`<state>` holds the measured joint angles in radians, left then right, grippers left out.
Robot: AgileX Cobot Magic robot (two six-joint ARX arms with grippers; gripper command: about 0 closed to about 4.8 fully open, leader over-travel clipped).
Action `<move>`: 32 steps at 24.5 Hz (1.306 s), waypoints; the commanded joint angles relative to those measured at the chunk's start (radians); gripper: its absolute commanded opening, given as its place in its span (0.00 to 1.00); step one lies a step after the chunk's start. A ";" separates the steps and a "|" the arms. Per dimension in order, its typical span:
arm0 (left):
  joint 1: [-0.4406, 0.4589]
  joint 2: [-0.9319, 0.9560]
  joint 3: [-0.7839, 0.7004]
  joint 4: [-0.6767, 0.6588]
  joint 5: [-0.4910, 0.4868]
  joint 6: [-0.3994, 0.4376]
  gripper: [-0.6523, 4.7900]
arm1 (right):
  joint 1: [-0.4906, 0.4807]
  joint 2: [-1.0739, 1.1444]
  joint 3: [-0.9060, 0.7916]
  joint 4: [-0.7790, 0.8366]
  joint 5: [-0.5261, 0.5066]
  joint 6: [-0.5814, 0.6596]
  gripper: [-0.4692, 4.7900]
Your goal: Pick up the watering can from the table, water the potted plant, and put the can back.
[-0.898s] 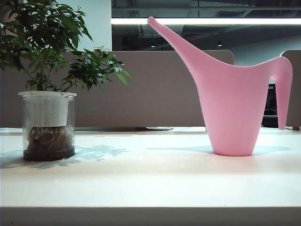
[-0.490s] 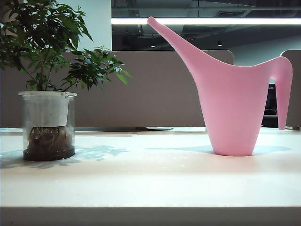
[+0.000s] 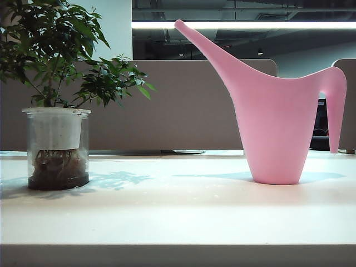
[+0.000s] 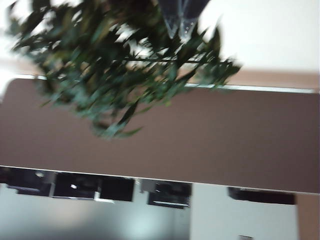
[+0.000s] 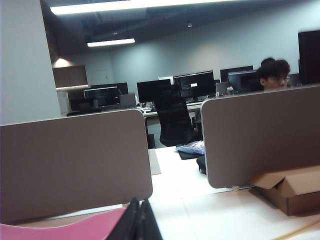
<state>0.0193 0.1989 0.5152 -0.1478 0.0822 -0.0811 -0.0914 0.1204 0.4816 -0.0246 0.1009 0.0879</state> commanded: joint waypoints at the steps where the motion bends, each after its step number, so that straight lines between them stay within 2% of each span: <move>1: -0.024 0.145 0.133 -0.047 0.079 0.023 0.11 | 0.000 0.134 0.126 -0.067 0.033 -0.041 0.08; 3: -0.061 0.235 0.216 -0.082 0.084 0.057 0.11 | 0.000 0.212 0.186 -0.098 0.077 -0.047 0.08; 5: -0.105 0.372 0.350 -0.214 0.156 0.074 0.11 | 0.002 0.341 0.267 -0.131 0.105 -0.085 0.09; 7: -0.190 0.505 0.478 -0.329 0.177 0.108 0.11 | 0.015 0.500 0.335 -0.132 0.106 -0.140 0.09; 9: -0.228 0.554 0.531 -0.384 0.193 0.118 0.11 | 0.020 0.579 0.363 -0.129 0.103 -0.151 0.09; 11: -0.284 0.616 0.619 -0.509 0.200 0.118 0.11 | 0.028 0.687 0.410 -0.181 0.088 -0.151 0.09; 17: -0.332 0.623 0.672 -0.565 0.200 0.107 0.11 | 0.046 0.793 0.450 -0.336 0.077 -0.151 0.09; 20: -0.340 0.623 0.685 -0.562 0.200 0.107 0.11 | 0.042 0.844 0.450 -0.345 0.040 -0.151 0.09; 21: -0.343 0.623 0.687 -0.562 0.200 0.107 0.11 | 0.038 0.856 0.450 -0.345 0.036 -0.151 0.12; 22: -0.347 0.623 0.688 -0.560 0.203 0.108 0.11 | 0.036 0.875 0.450 -0.344 0.035 -0.150 0.23; 23: -0.351 0.623 0.689 -0.560 0.203 0.108 0.11 | 0.036 0.892 0.450 -0.345 0.035 -0.150 0.37; 24: -0.354 0.623 0.689 -0.560 0.203 0.108 0.11 | 0.036 0.914 0.450 -0.345 0.035 -0.147 0.58; 25: -0.355 0.623 0.689 -0.560 0.203 0.108 0.11 | 0.036 0.932 0.450 -0.345 0.036 -0.147 0.72; 26: -0.355 0.623 0.689 -0.560 0.203 0.108 0.11 | 0.036 0.951 0.450 -0.344 0.035 -0.148 0.80; 28: -0.355 0.623 0.689 -0.554 0.203 0.108 0.11 | 0.031 1.023 0.447 -0.330 0.034 -0.148 0.80; 32: -0.355 0.623 0.689 -0.546 0.203 0.109 0.11 | 0.012 1.153 0.404 -0.182 -0.038 -0.148 0.78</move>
<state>-0.3359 0.8246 1.1984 -0.7143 0.2810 0.0288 -0.0803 1.2564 0.8948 -0.2882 0.0814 -0.0570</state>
